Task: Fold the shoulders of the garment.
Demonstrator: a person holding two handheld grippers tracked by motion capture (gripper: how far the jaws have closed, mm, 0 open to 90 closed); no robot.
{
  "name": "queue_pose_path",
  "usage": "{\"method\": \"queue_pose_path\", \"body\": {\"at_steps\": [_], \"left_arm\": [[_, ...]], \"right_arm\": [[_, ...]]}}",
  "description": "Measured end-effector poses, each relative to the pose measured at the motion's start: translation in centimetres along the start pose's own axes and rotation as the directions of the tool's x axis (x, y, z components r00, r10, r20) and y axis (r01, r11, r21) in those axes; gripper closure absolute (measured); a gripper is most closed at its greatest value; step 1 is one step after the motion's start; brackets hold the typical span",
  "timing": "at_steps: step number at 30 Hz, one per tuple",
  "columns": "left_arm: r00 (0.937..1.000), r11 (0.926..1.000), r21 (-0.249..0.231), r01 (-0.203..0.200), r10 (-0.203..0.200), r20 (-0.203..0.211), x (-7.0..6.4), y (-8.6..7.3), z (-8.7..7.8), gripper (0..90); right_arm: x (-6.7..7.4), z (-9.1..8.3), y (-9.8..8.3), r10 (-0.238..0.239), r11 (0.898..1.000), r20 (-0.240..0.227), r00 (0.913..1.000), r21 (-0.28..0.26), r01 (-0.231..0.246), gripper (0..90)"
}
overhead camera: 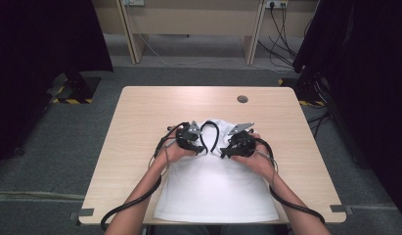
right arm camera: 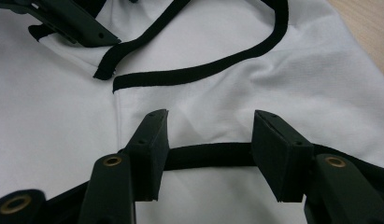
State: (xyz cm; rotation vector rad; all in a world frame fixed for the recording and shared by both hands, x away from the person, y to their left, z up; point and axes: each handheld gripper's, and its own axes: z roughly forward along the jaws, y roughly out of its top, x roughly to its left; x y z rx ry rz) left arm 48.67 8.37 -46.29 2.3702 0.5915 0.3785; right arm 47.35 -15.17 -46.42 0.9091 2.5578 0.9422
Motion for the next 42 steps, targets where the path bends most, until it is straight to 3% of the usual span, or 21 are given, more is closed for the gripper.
{"method": "queue_pose_path", "body": {"at_steps": [4, 5, 6, 8, 13, 22, 29, 31, 37, 42], "left_arm": [[1.0000, 0.9999, -0.016, 0.002, -0.002, -0.002, 0.2, 0.3, -0.4, 46.3], [0.9995, 0.9991, -0.025, 0.033, -0.033, -0.001, 0.2, 0.3, -0.7, 46.0], [0.9993, 0.9988, -0.033, 0.038, -0.038, -0.006, 0.4, 0.3, -0.9, 45.5], [0.9992, 0.9984, -0.048, 0.028, -0.030, -0.027, 0.8, 0.2, -1.4, 43.2], [0.9938, 0.9926, -0.090, 0.081, -0.087, -0.069, 1.7, -0.9, -2.9, 33.9], [0.9647, 0.9610, -0.183, 0.208, -0.232, -0.125, 3.6, -2.8, -5.5, 12.3], [0.9471, 0.9431, -0.217, 0.252, -0.286, -0.145, 4.5, -4.3, -6.9, 10.7], [0.9444, 0.9423, -0.214, 0.257, -0.292, -0.151, 4.6, -4.7, -7.1, 10.7], [0.9380, 0.9378, -0.218, 0.270, -0.307, -0.160, 4.7, -5.3, -7.5, 11.4], [0.9345, 0.9352, -0.223, 0.275, -0.315, -0.167, 5.1, -5.2, -7.8, 11.9]], "right_arm": [[0.0, -0.2, 0.2, 0.003, 1.000, 0.002, 1.0000, -0.001, -0.003, 45.9], [0.0, -0.2, 0.2, 0.004, 1.000, 0.002, 1.0000, -0.001, -0.004, 45.5], [-0.1, -0.1, 0.2, -0.002, 1.000, 0.002, 1.0000, 0.006, 0.002, 45.2], [-0.2, -0.3, 0.1, 0.005, 1.000, 0.000, 1.0000, 0.003, -0.005, 44.6], [-1.7, -1.5, -0.3, 0.071, 0.997, 0.008, 0.9975, -0.043, -0.070, 40.2], [-4.4, -4.9, -1.9, 0.160, 0.983, 0.066, 0.9849, -0.100, -0.153, 33.3], [-6.8, -7.5, -4.0, 0.246, 0.962, 0.094, 0.9648, -0.149, -0.230, 31.9], [-7.3, -7.9, -4.6, 0.263, 0.957, 0.102, 0.9594, -0.152, -0.246, 31.6], [-7.7, -8.4, -5.4, 0.275, 0.952, 0.109, 0.9553, -0.167, -0.255, 31.3], [-7.6, -8.5, -5.3, 0.269, 0.954, 0.108, 0.9570, -0.168, -0.249, 31.1]]}}
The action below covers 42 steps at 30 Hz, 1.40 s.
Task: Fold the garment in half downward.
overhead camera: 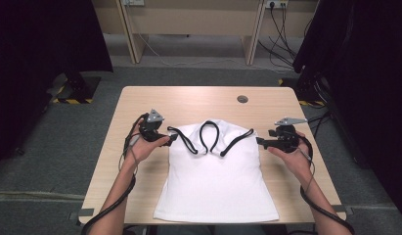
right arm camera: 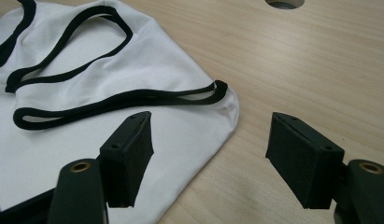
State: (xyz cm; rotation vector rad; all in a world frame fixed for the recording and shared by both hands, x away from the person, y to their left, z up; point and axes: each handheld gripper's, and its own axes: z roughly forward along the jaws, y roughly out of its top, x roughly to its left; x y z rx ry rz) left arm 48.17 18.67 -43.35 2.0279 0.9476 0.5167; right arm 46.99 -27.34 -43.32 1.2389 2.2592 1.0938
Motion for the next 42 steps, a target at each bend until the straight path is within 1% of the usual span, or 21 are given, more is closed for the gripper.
{"method": "queue_pose_path", "body": {"at_steps": [4, 6, 8, 10, 12, 16, 18, 19, 20, 22, 24, 25, 27, 29, 32, 34, 36, 39, 40, 42], "left_arm": [[0.9997, 0.9998, 0.003, 0.021, -0.021, -0.010, 0.8, 0.2, 0.4, 12.5], [0.9993, 0.9993, 0.008, 0.035, -0.035, -0.013, 1.4, 0.4, 0.8, 13.2], [0.9986, 0.9986, 0.018, 0.049, -0.049, -0.021, 2.1, 0.7, 1.3, 14.3], [0.9969, 0.9969, 0.027, 0.073, -0.073, -0.031, 3.0, 1.0, 2.0, 15.3], [0.9965, 0.9963, 0.042, 0.076, -0.074, -0.038, 3.4, 1.3, 2.5, 16.6], [0.9959, 0.9935, 0.074, 0.087, -0.085, -0.029, 4.0, 1.9, 4.0, 20.3], [0.9958, 0.9907, 0.102, 0.090, -0.088, -0.025, 4.2, 2.0, 4.6, 21.6], [0.9964, 0.9892, 0.120, 0.083, -0.081, -0.026, 4.3, 2.0, 4.9, 22.4], [0.9960, 0.9876, 0.130, 0.088, -0.086, -0.025, 4.4, 1.9, 5.1, 23.6], [0.9947, 0.9846, 0.141, 0.103, -0.103, -0.005, 4.5, 1.7, 5.5, 24.8], [0.9947, 0.9831, 0.152, 0.102, -0.103, -0.003, 4.5, 1.5, 5.8, 26.4], [0.9939, 0.9825, 0.151, 0.109, -0.110, 0.001, 4.5, 1.4, 6.0, 27.3], [0.9933, 0.9812, 0.156, 0.114, -0.116, 0.004, 4.5, 1.2, 6.1, 28.2], [0.9935, 0.9811, 0.160, 0.108, -0.112, 0.016, 4.4, 1.1, 6.3, 29.7], [0.9946, 0.9796, 0.179, 0.092, -0.099, 0.031, 4.2, 1.0, 6.7, 29.8], [0.9953, 0.9783, 0.190, 0.083, -0.091, 0.032, 3.9, 0.9, 6.9, 29.9], [0.9955, 0.9775, 0.195, 0.080, -0.088, 0.034, 3.8, 0.8, 7.2, 30.1], [0.9960, 0.9772, 0.200, 0.071, -0.080, 0.039, 3.5, 0.8, 7.4, 30.8], [0.9960, 0.9771, 0.201, 0.069, -0.079, 0.041, 3.4, 0.8, 7.4, 31.0], [0.9965, 0.9760, 0.209, 0.062, -0.072, 0.042, 3.3, 0.8, 7.6, 32.0]], "right_arm": [[-0.3, 0.3, 0.5, 0.010, 1.000, -0.002, 1.0000, 0.004, -0.010, 29.2], [-0.6, 0.6, 0.9, 0.010, 1.000, 0.001, 0.9999, 0.014, -0.010, 28.7], [-1.1, 1.0, 1.4, 0.022, 0.999, 0.001, 0.9998, 0.028, -0.022, 28.3], [-1.6, 1.4, 2.0, 0.030, 0.999, 0.002, 0.9996, 0.044, -0.030, 26.8], [-2.2, 1.8, 2.7, 0.045, 0.998, 0.000, 0.9990, 0.050, -0.045, 24.9], [-3.4, 3.0, 3.7, 0.080, 0.994, -0.003, 0.9968, 0.076, -0.079, 23.5], [-3.9, 3.6, 4.0, 0.098, 0.991, -0.011, 0.9951, 0.091, -0.097, 23.1], [-4.0, 3.9, 4.0, 0.107, 0.990, -0.021, 0.9940, 0.097, -0.104, 23.3], [-4.1, 4.1, 4.0, 0.110, 0.989, -0.028, 0.9935, 0.100, -0.107, 24.0], [-4.0, 4.5, 4.1, 0.109, 0.989, -0.038, 0.9933, 0.105, -0.105, 28.7], [-3.8, 4.9, 4.1, 0.091, 0.989, -0.041, 0.9950, 0.118, -0.086, 32.7], [-3.6, 5.2, 4.1, 0.083, 0.989, -0.043, 0.9956, 0.127, -0.077, 34.3], [-3.4, 5.8, 4.0, 0.078, 0.988, -0.044, 0.9960, 0.138, -0.072, 36.7], [-3.2, 6.4, 4.1, 0.075, 0.987, -0.046, 0.9961, 0.148, -0.068, 38.8], [-2.8, 7.2, 4.1, 0.062, 0.985, -0.035, 0.9974, 0.163, -0.056, 42.9], [-2.6, 7.6, 4.0, 0.044, 0.985, -0.026, 0.9987, 0.170, -0.039, 48.3], [-2.4, 7.9, 3.9, 0.015, 0.984, -0.009, 0.9998, 0.178, -0.013, 56.9], [-2.5, 7.9, 3.5, 0.028, 0.985, -0.010, 0.9996, 0.170, -0.026, 67.8], [-2.6, 7.8, 3.4, 0.037, 0.986, -0.016, 0.9992, 0.165, -0.033, 71.0], [-2.6, 7.6, 3.2, 0.039, 0.986, -0.019, 0.9991, 0.160, -0.035, 75.2]]}}
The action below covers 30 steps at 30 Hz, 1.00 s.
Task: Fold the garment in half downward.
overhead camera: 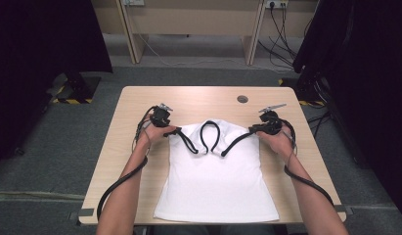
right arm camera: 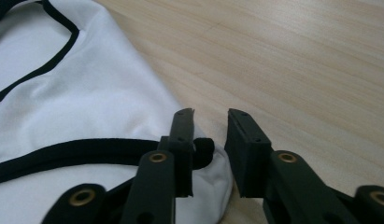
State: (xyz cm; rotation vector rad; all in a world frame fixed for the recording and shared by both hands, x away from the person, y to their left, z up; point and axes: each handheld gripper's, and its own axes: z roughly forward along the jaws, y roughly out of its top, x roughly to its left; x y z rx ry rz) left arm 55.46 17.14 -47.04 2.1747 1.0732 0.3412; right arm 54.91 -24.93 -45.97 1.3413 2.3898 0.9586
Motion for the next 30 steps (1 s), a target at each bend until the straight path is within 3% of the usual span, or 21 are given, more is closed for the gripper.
{"method": "queue_pose_path", "body": {"at_steps": [5, 9, 15, 23, 25, 26, 27, 28, 29, 30], "left_arm": [[1.0000, 1.0000, 0.002, 0.002, -0.002, -0.001, -0.2, 0.2, 0.1, 32.7], [0.9999, 0.9999, -0.010, 0.011, -0.011, 0.000, 0.0, 0.4, -0.1, 32.2], [0.9983, 0.9973, -0.046, 0.056, -0.055, 0.020, 0.7, 0.5, -0.9, 33.8], [0.9974, 0.9974, -0.029, 0.067, -0.066, 0.029, 0.8, 0.4, 0.1, 37.4], [0.9974, 0.9974, -0.029, 0.067, -0.066, 0.029, 0.8, 0.4, 0.1, 42.2], [0.9994, 0.9992, -0.032, 0.026, -0.025, 0.022, 0.3, 0.3, 0.4, 42.2], [0.9994, 0.9992, -0.032, 0.026, -0.025, 0.022, 0.3, 0.3, 0.4, 50.2], [0.9996, 0.9992, -0.039, 0.005, -0.004, 0.026, -0.1, 0.4, 0.5, 50.2], [0.9996, 0.9992, -0.039, 0.005, -0.004, 0.026, -0.1, 0.4, 0.5, 61.6], [0.9996, 0.9992, -0.039, 0.005, -0.004, 0.026, -0.1, 0.4, 0.5, 61.6]], "right_arm": [[-0.3, -0.1, -0.3, 0.041, 0.999, -0.023, 0.9989, -0.015, -0.041, 79.8], [-0.5, -0.2, -0.5, 0.046, 0.999, -0.031, 0.9985, -0.017, -0.047, 79.5], [-0.8, -0.2, -0.7, 0.064, 0.998, -0.036, 0.9973, -0.023, -0.065, 78.3], [-0.7, 0.0, -0.7, 0.065, 0.997, -0.035, 0.9972, -0.031, -0.067, 77.8], [-0.7, 0.0, -0.8, 0.063, 0.997, -0.034, 0.9974, -0.033, -0.065, 77.8], [-0.7, 0.0, -0.8, 0.063, 0.997, -0.034, 0.9974, -0.033, -0.065, 77.8], [-0.7, 0.0, -0.8, 0.063, 0.997, -0.034, 0.9974, -0.033, -0.065, 77.8], [-0.7, 0.1, -0.8, 0.066, 0.997, -0.034, 0.9972, -0.035, -0.067, 78.2], [-0.7, 0.1, -0.8, 0.066, 0.997, -0.034, 0.9972, -0.035, -0.067, 78.2], [-0.7, 0.1, -0.7, 0.065, 0.997, -0.033, 0.9973, -0.036, -0.067, 78.2]]}}
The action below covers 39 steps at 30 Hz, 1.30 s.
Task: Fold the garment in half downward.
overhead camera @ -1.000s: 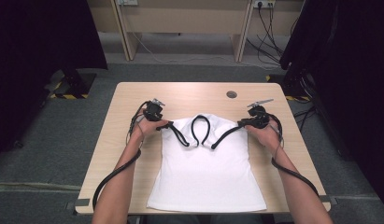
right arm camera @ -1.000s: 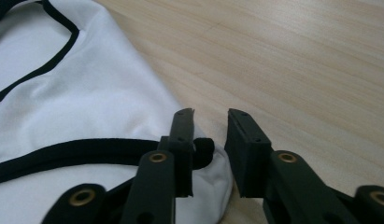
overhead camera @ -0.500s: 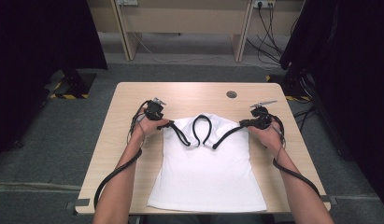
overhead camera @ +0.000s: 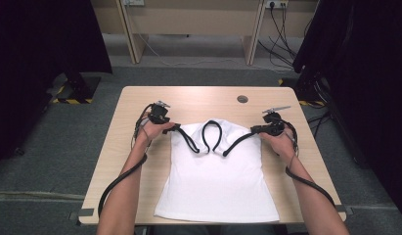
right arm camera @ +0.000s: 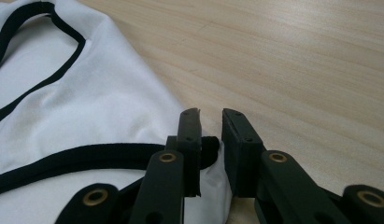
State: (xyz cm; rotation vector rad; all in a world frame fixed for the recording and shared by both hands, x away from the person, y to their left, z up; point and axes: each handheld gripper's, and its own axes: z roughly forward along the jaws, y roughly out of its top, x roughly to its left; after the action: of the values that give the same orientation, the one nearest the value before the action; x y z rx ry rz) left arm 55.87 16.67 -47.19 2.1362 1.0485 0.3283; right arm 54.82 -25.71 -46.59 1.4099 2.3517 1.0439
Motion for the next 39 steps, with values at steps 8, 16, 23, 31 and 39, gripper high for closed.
{"method": "queue_pose_path", "body": {"at_steps": [8, 16, 23, 31, 39], "left_arm": [[0.9978, 0.9981, 0.007, -0.061, 0.061, 0.025, -0.5, 0.4, 0.1, 83.7], [0.9986, 0.9961, -0.087, -0.009, 0.014, 0.052, 0.2, 0.9, -1.4, 86.2], [0.9976, 0.9845, -0.175, 0.008, 0.004, 0.069, 0.4, 2.3, -3.3, 86.3], [0.9968, 0.9596, -0.277, 0.050, -0.030, 0.074, 0.9, 3.3, -5.1, 86.4], [0.9979, 0.9478, -0.315, 0.052, -0.037, 0.053, 1.4, 3.8, -6.5, 86.5]], "right_arm": [[-0.1, 0.1, 0.1, 0.017, 1.000, -0.015, 0.9998, -0.001, -0.017, 81.0], [-0.6, -0.6, 0.5, 0.075, 0.996, -0.065, 0.9951, -0.050, -0.079, 81.2], [-0.6, -1.9, 1.6, 0.102, 0.988, -0.102, 0.9895, -0.106, -0.113, 81.2], [-1.3, -3.6, 2.7, 0.156, 0.967, -0.169, 0.9731, -0.175, -0.186, 81.3], [-2.0, -5.0, 3.4, 0.187, 0.947, -0.212, 0.9591, -0.219, -0.233, 81.4]]}}
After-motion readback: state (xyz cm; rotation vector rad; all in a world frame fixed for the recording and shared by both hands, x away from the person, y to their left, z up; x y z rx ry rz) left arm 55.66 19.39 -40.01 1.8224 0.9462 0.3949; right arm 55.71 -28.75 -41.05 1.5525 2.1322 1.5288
